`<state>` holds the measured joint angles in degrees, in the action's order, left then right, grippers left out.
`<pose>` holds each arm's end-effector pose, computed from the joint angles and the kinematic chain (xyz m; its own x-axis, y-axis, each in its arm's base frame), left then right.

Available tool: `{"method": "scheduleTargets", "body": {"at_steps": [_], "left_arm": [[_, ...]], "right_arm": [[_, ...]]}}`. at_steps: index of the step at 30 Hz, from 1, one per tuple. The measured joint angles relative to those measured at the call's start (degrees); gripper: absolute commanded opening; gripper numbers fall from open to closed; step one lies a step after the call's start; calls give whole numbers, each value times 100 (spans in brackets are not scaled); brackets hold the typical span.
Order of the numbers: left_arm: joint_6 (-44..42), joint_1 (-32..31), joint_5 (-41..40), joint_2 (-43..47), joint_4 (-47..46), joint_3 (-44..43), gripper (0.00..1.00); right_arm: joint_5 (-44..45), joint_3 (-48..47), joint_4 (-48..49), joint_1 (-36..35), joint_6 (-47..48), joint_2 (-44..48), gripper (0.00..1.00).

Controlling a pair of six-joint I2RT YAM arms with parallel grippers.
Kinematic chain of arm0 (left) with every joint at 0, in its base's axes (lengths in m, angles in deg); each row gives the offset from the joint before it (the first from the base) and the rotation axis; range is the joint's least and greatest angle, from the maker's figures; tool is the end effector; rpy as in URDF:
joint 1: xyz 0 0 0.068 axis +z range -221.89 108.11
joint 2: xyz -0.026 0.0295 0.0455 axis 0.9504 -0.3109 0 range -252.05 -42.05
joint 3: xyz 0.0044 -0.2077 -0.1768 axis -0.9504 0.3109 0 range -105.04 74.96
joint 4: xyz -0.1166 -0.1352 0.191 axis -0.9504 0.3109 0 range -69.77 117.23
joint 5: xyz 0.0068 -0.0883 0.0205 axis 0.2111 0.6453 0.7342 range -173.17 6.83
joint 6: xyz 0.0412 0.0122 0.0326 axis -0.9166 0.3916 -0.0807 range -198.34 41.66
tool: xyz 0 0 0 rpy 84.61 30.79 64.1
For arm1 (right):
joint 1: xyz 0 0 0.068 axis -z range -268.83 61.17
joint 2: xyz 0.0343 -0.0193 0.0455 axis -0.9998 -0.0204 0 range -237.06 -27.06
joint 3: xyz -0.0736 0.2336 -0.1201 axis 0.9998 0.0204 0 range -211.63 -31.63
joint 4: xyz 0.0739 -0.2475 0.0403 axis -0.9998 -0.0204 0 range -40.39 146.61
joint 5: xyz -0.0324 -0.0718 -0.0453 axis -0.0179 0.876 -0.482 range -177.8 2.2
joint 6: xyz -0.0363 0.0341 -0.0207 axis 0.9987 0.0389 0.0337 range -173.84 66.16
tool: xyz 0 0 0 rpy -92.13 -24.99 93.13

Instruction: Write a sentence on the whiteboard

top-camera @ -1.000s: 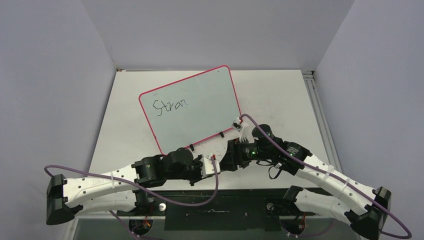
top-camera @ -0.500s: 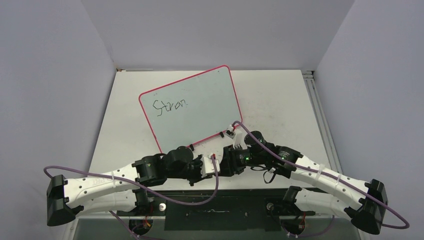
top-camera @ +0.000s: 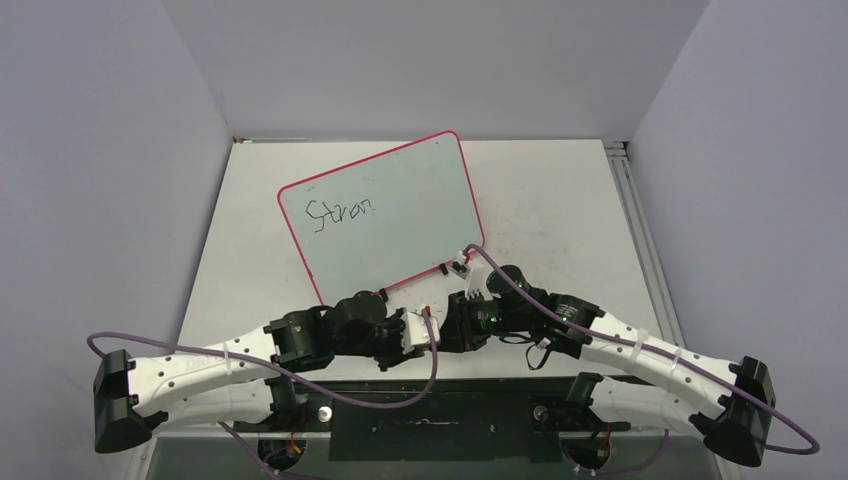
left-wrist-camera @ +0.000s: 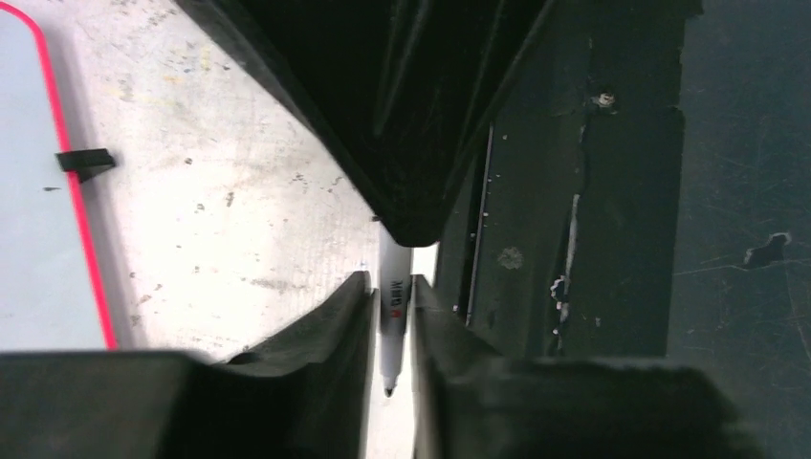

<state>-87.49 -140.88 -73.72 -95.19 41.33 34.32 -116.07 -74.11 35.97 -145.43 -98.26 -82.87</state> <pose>0.0679 -0.1932 0.2699 -0.0417 0.5460 -0.8368 0.9891 0.1408 0.0426 0.1021 0.1856 0.2749 -0.8857 -0.2235 -0.4070 -0.4643 0.4386 0.7695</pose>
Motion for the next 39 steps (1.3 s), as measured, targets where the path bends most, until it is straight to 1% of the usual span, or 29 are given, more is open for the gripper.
{"method": "scheduleTargets", "body": {"at_steps": [1,2,4,6,9,12,15,18,22,28,31,33,34,36,39], "left_arm": [[13,22,-17,-2,13,-13,62],[63,63,-50,-4,17,-39,71],[114,223,-96,11,15,-96,86],[227,538,-125,74,4,-160,90],[433,1226,-114,297,24,-302,94],[608,1834,-111,522,92,-588,95],[793,2503,-87,671,125,-927,95],[1021,3320,-83,730,157,-1117,95],[1309,4417,-35,702,280,-1139,96],[1718,6190,341,691,352,-1137,96],[1958,7117,643,680,227,-1064,96],[2201,7700,914,640,48,-920,96],[2310,7936,1047,595,-52,-835,95],[2544,8354,1325,448,-256,-662,95],[2726,8668,1611,236,-522,-496,95]], "right_arm": [[42,-13,-13,-13,4,4,5],[116,-46,-74,-24,24,9,5],[332,-168,-306,-50,90,44,5],[651,-393,-610,-57,199,116,5],[1274,-896,-1038,-57,398,256,5],[1926,-1276,-1200,-57,619,463,5],[2520,-1399,-1207,-57,841,636,5],[2968,-1397,-1156,-55,1069,638,5],[3342,-1272,-610,-57,1338,468,5],[3722,-1032,365,-52,1552,245,5],[3748,-977,737,44,1574,125,5],[3515,-940,999,267,1578,46,5],[3418,-927,1086,492,1574,15,5],[3014,-922,1290,992,1578,-105,5],[2527,-925,1493,1506,1648,-330,5]]}}
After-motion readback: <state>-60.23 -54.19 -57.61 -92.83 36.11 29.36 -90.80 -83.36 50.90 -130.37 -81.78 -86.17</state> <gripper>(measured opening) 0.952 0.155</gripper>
